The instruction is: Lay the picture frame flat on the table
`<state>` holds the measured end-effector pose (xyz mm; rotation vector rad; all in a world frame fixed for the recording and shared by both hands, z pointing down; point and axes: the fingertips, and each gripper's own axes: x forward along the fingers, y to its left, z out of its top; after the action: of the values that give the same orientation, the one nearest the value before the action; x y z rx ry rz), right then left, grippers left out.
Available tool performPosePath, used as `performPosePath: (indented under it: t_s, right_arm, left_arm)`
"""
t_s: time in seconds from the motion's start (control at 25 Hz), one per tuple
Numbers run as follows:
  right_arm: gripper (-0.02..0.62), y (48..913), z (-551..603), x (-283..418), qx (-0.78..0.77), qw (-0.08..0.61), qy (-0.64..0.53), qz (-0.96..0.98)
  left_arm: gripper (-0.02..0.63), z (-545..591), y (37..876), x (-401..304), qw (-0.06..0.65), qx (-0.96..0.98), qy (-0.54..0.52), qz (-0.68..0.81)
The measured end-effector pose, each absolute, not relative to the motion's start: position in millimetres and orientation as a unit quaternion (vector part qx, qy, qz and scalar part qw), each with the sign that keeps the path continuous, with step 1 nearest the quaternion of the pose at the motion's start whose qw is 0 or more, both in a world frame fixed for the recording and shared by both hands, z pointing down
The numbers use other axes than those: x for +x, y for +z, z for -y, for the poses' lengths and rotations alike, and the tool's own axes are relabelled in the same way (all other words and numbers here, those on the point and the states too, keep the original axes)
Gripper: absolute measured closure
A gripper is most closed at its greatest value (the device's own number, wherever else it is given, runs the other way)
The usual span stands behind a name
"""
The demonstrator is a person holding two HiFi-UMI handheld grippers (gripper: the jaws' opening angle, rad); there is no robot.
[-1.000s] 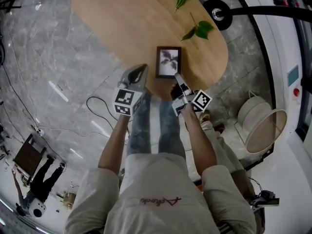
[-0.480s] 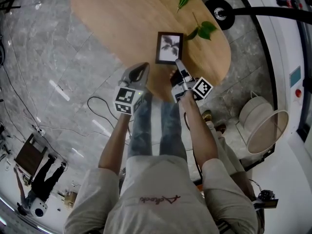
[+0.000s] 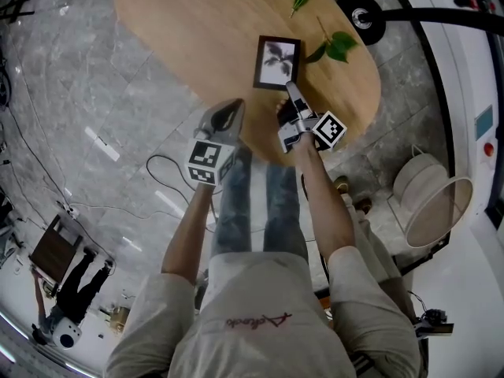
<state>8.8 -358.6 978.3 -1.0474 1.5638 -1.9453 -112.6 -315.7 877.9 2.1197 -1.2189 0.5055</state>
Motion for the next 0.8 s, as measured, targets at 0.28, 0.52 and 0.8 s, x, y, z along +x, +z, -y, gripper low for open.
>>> performPosePath:
  t_s: [0.28,0.52,0.8]
  right_arm:
    - [0.445,994.6,347.5,-1.9,-0.383,0.164,-0.708,-0.570]
    - [0.397,1000.7,340.6,-13.4,-0.375,0.082,-0.690,-0.613]
    - [0.354,1008.8,329.8,-27.8,-0.362,-0.066,-0.625,-0.688]
  left_arm:
    - [0.606,311.5,880.8,-112.8,0.317,0.809,0.196,0.455]
    - [0.606,308.0,886.8,-111.6,0.323,0.809,0.195,0.451]
    - [0.606,306.7,889.8,-108.8,0.323,0.809,0.191,0.452]
